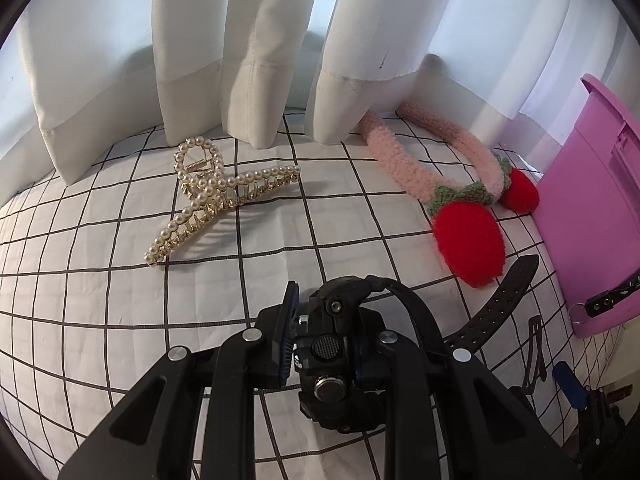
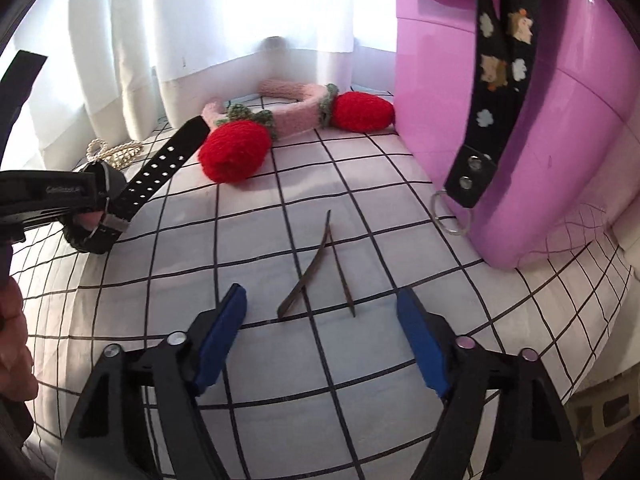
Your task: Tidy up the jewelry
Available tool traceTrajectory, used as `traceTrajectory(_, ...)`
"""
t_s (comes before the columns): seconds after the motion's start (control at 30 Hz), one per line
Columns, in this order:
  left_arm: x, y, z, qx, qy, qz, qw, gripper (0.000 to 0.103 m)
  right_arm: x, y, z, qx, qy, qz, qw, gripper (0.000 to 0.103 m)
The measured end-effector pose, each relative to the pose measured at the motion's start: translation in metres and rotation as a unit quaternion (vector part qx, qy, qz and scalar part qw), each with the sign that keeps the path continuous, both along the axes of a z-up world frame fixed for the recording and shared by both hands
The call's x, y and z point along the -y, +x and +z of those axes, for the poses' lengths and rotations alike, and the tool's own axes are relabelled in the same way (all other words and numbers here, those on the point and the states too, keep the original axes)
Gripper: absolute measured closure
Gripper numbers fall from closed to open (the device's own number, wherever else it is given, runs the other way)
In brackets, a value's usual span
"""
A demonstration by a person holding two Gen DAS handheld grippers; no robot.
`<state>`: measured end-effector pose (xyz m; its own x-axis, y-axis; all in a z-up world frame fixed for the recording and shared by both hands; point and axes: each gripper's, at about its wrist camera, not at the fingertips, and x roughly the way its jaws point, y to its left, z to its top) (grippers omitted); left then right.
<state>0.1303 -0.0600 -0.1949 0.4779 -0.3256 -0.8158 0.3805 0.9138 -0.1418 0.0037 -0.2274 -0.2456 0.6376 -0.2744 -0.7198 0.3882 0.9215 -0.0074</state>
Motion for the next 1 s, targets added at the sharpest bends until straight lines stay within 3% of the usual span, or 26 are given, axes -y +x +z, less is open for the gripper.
traceTrajectory(0.03, 0.001, 0.000, 0.000, 0.003, 0.003, -0.001, 1.0000, 0.081, -0.004, 0.002, 0.002, 0.000, -0.006, 0.005, 1.000, 0.065)
traceTrajectory(0.07, 0.002, 0.000, 0.000, 0.004, 0.004, 0.000, 1.0000, 0.081, -0.007, 0.005, 0.004, -0.005, -0.012, 0.008, 1.000, 0.079)
traceTrajectory(0.3, 0.002, -0.002, 0.001, 0.002, 0.005, -0.001, 1.0000, 0.081, -0.004, 0.001, 0.007, 0.000, 0.003, 0.005, 1.000, 0.087)
traceTrajectory(0.57, 0.004, -0.006, 0.013, 0.008, -0.001, -0.006, 0.9999, 0.081, -0.011, -0.002, 0.025, 0.010, -0.008, 0.020, 1.000, 0.088)
traceTrajectory(0.8, 0.004, -0.007, 0.039, 0.023, -0.008, -0.008, 0.9997, 0.081, -0.020, -0.005, 0.057, 0.027, -0.031, 0.033, 0.999, 0.088)
traceTrajectory(1.0, 0.003, -0.012, 0.075, 0.040, -0.013, -0.018, 0.9990, 0.081, -0.026, -0.011, 0.102, 0.049, -0.054, 0.043, 0.996, 0.088)
